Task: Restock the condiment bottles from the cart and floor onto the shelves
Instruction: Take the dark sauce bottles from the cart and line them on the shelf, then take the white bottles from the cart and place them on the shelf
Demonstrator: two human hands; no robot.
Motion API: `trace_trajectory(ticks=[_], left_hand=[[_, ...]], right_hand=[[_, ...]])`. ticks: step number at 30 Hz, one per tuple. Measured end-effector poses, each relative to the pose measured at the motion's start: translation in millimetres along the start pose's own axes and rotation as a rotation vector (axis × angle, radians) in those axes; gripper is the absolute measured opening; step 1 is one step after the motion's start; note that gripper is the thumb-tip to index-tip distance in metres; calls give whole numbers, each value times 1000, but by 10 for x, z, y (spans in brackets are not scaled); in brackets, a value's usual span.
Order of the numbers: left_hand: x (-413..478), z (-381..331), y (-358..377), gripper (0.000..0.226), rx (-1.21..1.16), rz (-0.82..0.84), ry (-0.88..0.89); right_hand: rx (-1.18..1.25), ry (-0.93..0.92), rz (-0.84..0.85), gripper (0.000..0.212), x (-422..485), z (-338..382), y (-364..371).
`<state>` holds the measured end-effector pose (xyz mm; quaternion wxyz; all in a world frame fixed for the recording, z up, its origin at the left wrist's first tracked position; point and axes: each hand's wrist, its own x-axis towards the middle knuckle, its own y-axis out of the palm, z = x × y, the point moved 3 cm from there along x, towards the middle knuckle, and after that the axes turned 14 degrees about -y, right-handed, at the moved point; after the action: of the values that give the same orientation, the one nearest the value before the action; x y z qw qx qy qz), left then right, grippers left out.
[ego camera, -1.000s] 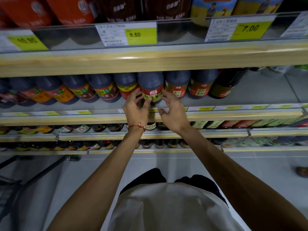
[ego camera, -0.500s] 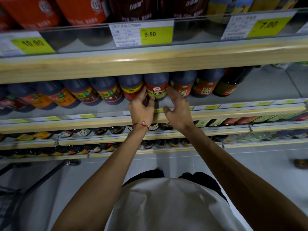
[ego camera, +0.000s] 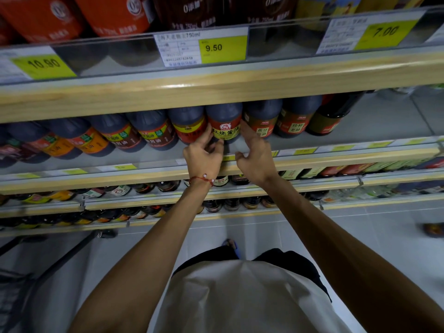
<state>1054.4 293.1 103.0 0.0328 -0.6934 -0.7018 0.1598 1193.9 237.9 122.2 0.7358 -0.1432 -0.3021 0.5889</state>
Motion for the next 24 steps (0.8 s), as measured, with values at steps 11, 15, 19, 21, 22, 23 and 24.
trace_trajectory(ticks=[11,15,19,21,22,23,24], left_hand=[[-362,-293,-171,51,409,-6,196],[-698,-441,-233,57,700,-78,281],[-1145,-546,-308,64,877,-141,355],[-1371,-539,-367,67,957,-186,355],[-1488,-524,-406,68,994,-206,341],[-1609,-502,-449,69,1030,-223,323],[-1734,-483,-493,69,1063,-235,305]], right_hand=[[-190,8,43,52,-237,282,-379],[-421,-113,111,50,-441,453,-638],[-559,-229,132,53,-683,556,-832],[-622,-281,133,54,-824,605,-904],[-652,-311,133,54,-900,636,-931],[-675,-340,137,53,-975,671,-953],[-688,-364,147,54,-1049,709,-968]])
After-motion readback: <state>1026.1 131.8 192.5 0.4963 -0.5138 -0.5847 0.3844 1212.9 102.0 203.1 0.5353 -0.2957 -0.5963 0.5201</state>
